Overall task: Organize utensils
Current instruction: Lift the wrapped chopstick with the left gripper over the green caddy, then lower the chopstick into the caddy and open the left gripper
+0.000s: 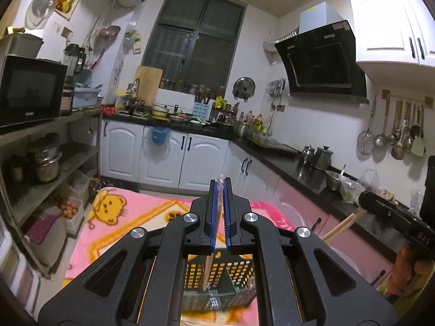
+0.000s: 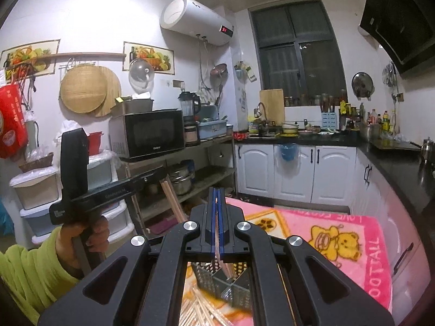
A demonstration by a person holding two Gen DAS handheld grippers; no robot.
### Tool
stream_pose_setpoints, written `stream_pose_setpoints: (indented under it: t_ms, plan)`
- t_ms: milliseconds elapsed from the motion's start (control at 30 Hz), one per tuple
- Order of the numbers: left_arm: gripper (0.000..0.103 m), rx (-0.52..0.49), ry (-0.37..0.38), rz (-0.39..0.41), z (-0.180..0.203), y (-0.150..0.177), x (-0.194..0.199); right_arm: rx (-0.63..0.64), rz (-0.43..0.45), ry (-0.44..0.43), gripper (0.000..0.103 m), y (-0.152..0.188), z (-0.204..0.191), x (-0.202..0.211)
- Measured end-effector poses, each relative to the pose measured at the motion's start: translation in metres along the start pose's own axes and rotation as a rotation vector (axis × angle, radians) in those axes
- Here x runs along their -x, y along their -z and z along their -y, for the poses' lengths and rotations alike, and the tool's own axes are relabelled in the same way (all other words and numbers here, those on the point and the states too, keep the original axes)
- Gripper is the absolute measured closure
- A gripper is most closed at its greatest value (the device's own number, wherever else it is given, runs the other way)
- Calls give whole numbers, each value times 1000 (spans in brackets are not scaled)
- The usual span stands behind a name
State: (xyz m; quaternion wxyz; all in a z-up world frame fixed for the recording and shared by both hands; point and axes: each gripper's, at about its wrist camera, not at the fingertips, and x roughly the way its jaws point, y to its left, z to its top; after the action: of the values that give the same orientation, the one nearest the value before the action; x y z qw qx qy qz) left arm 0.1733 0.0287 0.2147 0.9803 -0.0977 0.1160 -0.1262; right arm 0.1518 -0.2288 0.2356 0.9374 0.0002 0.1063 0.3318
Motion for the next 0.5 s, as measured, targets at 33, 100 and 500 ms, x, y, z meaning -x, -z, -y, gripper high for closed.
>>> stream_pose_setpoints:
  t_ms: [33,100,500]
  plan:
    - [101,0,-1,-2,0,-1,-4,-1,-2,5,101,-2,2,-2]
    - [101,0,-4,-5,1,-2,-10,-5,-6,9,101,-5,6,-7]
    - [101,6,-15,-25,1,2,-41,-56,-30,23,101,-6,24,-31]
